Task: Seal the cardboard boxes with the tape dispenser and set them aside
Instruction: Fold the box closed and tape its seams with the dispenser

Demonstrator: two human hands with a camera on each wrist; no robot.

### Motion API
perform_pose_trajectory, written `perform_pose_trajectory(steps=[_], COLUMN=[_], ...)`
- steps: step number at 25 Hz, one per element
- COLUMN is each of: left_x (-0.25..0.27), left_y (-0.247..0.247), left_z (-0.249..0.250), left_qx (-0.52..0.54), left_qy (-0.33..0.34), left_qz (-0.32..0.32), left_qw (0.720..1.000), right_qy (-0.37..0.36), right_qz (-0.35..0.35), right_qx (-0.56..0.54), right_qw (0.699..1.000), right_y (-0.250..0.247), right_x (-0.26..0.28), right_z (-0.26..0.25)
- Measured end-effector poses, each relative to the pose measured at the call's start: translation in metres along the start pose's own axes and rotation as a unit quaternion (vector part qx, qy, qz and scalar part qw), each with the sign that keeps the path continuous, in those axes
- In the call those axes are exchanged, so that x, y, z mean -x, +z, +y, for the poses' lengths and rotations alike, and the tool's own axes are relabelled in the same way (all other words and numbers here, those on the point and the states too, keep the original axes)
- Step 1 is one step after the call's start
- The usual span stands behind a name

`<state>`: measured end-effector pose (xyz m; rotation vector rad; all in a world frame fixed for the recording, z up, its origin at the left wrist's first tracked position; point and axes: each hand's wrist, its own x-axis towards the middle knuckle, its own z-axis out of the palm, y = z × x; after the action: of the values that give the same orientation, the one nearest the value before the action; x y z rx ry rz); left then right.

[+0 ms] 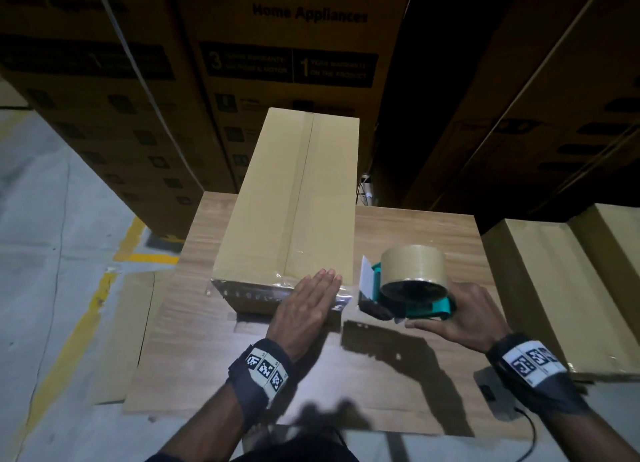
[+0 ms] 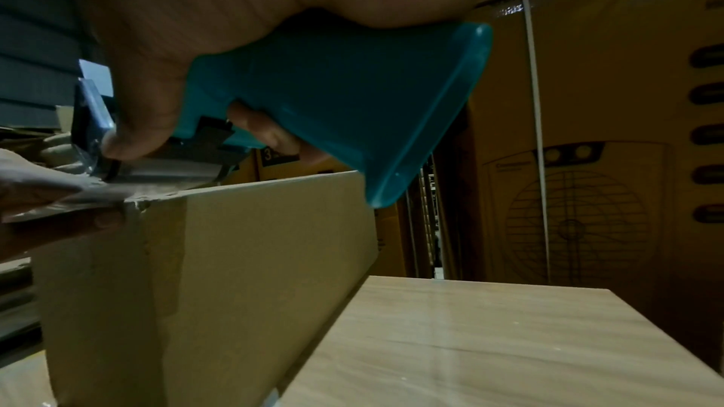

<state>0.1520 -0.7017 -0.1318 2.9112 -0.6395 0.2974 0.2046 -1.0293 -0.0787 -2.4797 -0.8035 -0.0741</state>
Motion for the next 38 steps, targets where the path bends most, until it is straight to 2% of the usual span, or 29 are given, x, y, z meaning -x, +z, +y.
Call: perform_pose_trajectory(steps=[4, 6, 12, 18, 25, 28, 30, 32, 33, 34, 36, 38], left_x=[0.001, 0.002, 0.003, 0.001, 0.002, 0.0, 0.0, 0.0, 0.0, -0.001, -0.001, 0.0], left_y=[-0.003, -0.002, 0.001, 0.001, 0.002, -0.002, -0.002, -0.004, -0.003, -0.002, -0.001, 0.0], left_z=[0.004, 0.006, 0.002, 0.002, 0.002, 0.002, 0.002, 0.0, -0.001, -0.001, 0.002, 0.003], left_qx=[-0.001, 0.005, 0.003, 0.005, 0.037, 0.057, 0.052, 0.049, 0.051, 0.052, 0.049, 0.048], left_qy=[0.001, -0.004, -0.017, -0.028, -0.039, -0.035, -0.032, -0.026, -0.021, -0.017, -0.02, -0.02], left_qz=[0.005, 0.008, 0.01, -0.002, -0.012, -0.014, -0.022, -0.023, -0.02, -0.016, -0.02, -0.026], left_qw=[1.0, 1.0, 1.0, 1.0, 0.998, 0.998, 0.998, 0.998, 0.998, 0.998, 0.998, 0.998], right_qy=[0.007, 0.007, -0.016, 0.008, 0.083, 0.143, 0.177, 0.217, 0.252, 0.297, 0.394, 0.468], right_qz=[0.012, 0.013, 0.0, 0.016, -0.001, -0.056, -0.118, -0.208, -0.227, -0.216, -0.115, 0.009], right_qx=[0.032, 0.044, 0.029, -0.003, -0.016, -0.001, 0.036, 0.08, 0.076, 0.046, -0.103, -0.256], right_qw=[0.999, 0.999, 0.999, 1.0, 0.996, 0.988, 0.976, 0.95, 0.938, 0.929, 0.906, 0.846], right_y=[-0.029, -0.029, 0.039, 0.094, 0.087, 0.072, 0.063, 0.068, 0.076, 0.086, 0.105, 0.127], right_x=[0.038, 0.045, 0.04, 0.028, 0.028, 0.026, 0.032, 0.05, 0.064, 0.077, 0.094, 0.091], right_z=[0.028, 0.034, 0.043, 0.036, 0.006, -0.011, -0.016, -0.015, -0.014, -0.011, -0.009, -0.008])
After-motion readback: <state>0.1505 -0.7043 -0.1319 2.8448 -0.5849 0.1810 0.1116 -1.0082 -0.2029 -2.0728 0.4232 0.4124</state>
